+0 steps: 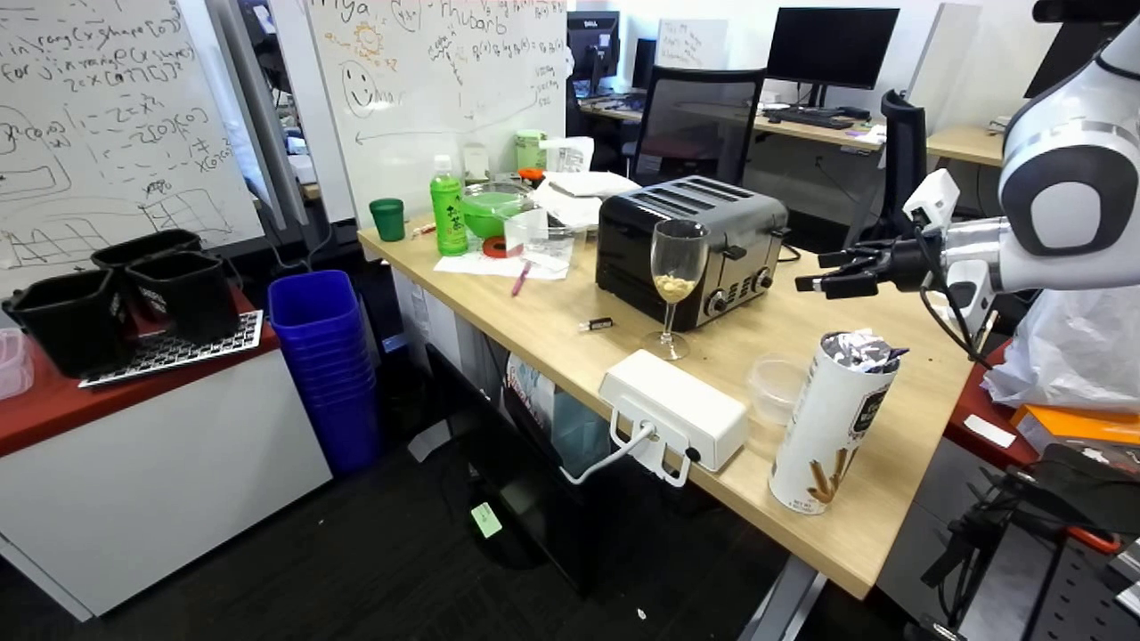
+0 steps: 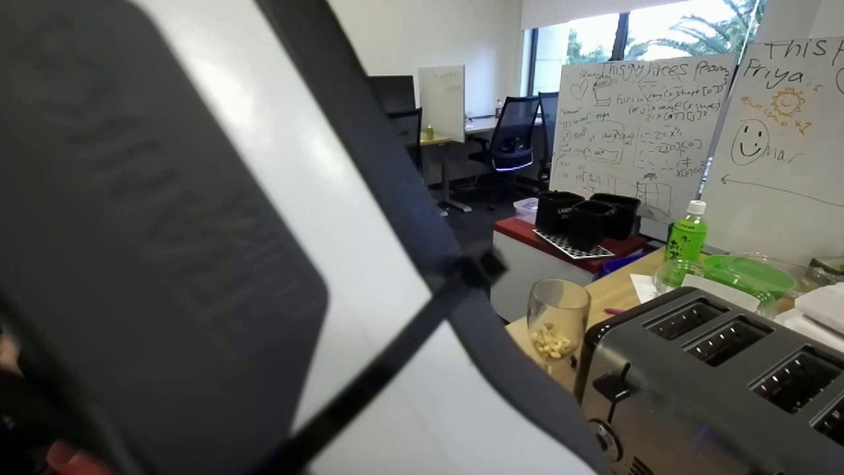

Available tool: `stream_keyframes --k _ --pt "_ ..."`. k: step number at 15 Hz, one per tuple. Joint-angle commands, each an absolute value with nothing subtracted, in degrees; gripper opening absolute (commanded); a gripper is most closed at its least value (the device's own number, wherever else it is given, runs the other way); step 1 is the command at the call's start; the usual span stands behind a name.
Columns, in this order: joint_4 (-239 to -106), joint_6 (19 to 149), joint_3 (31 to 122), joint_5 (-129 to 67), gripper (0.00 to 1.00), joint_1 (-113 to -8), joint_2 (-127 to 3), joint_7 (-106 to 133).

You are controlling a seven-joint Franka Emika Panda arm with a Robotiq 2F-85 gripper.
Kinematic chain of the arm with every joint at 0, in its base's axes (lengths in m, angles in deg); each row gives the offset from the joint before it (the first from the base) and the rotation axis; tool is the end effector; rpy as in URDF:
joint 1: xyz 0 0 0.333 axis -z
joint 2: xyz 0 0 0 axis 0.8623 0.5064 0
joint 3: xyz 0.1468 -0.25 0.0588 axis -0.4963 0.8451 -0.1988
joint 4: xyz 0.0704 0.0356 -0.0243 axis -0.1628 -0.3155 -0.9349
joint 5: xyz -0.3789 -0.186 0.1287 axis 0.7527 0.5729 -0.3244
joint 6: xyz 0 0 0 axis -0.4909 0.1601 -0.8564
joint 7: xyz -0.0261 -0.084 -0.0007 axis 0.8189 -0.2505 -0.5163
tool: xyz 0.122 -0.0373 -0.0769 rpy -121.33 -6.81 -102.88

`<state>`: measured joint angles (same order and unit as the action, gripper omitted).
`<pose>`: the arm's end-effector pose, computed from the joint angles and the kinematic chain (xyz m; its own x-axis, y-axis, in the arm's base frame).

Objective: Turn the right knob on the bread toaster clockwise

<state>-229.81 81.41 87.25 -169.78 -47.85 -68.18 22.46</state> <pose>0.4164 -0.1764 0.0881 -0.4471 -0.1321 -0.8847 -0.1719 0.9833 -0.0599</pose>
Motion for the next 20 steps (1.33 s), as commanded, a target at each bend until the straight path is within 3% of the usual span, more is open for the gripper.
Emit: stream_keyframes --k 1,20 --pt "-228.06 79.26 87.1 -174.26 1.0 -46.95 -64.68 20.81" --pt "-215.7 75.65 86.82 -171.92 1.0 -43.06 -52.31 33.27"
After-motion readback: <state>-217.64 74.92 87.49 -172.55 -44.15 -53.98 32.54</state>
